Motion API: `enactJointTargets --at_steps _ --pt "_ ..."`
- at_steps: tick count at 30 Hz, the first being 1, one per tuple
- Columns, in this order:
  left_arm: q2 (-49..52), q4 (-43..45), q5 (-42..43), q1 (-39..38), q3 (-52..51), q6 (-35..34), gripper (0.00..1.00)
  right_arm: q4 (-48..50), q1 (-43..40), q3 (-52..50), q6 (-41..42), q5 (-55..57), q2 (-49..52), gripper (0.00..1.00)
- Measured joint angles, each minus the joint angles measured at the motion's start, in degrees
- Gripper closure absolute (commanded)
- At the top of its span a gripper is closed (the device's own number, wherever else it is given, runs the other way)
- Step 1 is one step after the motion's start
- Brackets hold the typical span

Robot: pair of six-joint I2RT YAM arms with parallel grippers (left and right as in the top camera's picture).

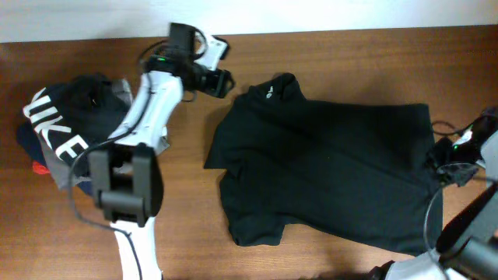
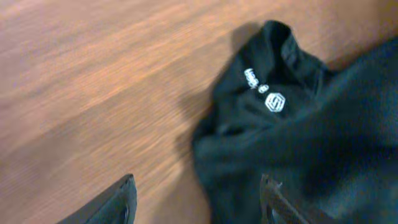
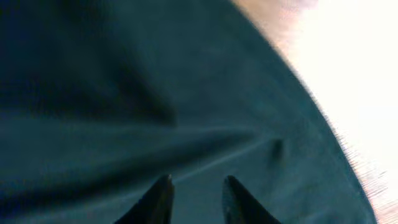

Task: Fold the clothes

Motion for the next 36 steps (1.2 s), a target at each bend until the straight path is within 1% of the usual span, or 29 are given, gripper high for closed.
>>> enactJointTargets --at_steps 3,6,8,11,13,15,17,18,19,24,29,36 --pt "3.8 4.5 0.1 -2.1 0.0 0.4 0.37 -0.6 2.9 0.5 -2.7 -3.2 -3.4 0.64" --pt "7.8 9.7 0.0 -3.4 0.0 0.6 0.37 -0.8 6.8 0.6 -4.9 -5.3 -4.0 0.64" --pt "10.0 12.8 0.1 -3.9 0.0 0.6 0.39 -0.8 9.6 0.6 -5.7 -6.0 -4.0 0.64" --pt "11.8 15.6 0.0 -4.5 0.0 0.6 0.46 -0.5 12.9 0.6 -6.6 -6.9 -4.0 0.64" --pt "12.1 16.1 0.0 -4.8 0.0 0.8 0.53 -0.5 13.7 0.6 -6.7 -7.0 -4.0 0.64" --pt "12.3 16.8 0.0 -5.2 0.0 0.9 0.64 -0.5 14.2 0.6 -6.8 -7.2 -4.0 0.64" --pt "12.6 18.4 0.0 -5.5 0.0 1.0 0.81 -0.5 14.4 0.6 -6.7 -7.3 -4.0 0.64" --pt "12.9 20.2 0.0 -5.6 0.0 0.7 0.96 -0.6 14.4 0.6 -6.7 -7.3 -4.0 0.64" --pt "13.0 21.5 0.0 -5.8 0.0 0.7 1.0 -0.6 14.4 0.6 -6.7 -7.4 -4.0 0.64" --pt "13.2 26.3 0.0 -5.9 0.2 0.7 1.0 -1.0 14.5 0.6 -6.7 -7.3 -4.0 0.64" --pt "13.6 26.3 -0.9 -4.7 3.5 -0.2 1.0 -1.0 14.5 0.6 -6.7 -7.3 -4.0 0.64" --pt "13.7 27.5 -2.7 -0.8 9.5 -2.6 1.0 -0.9 14.4 0.6 -6.8 -7.3 -4.0 0.64"
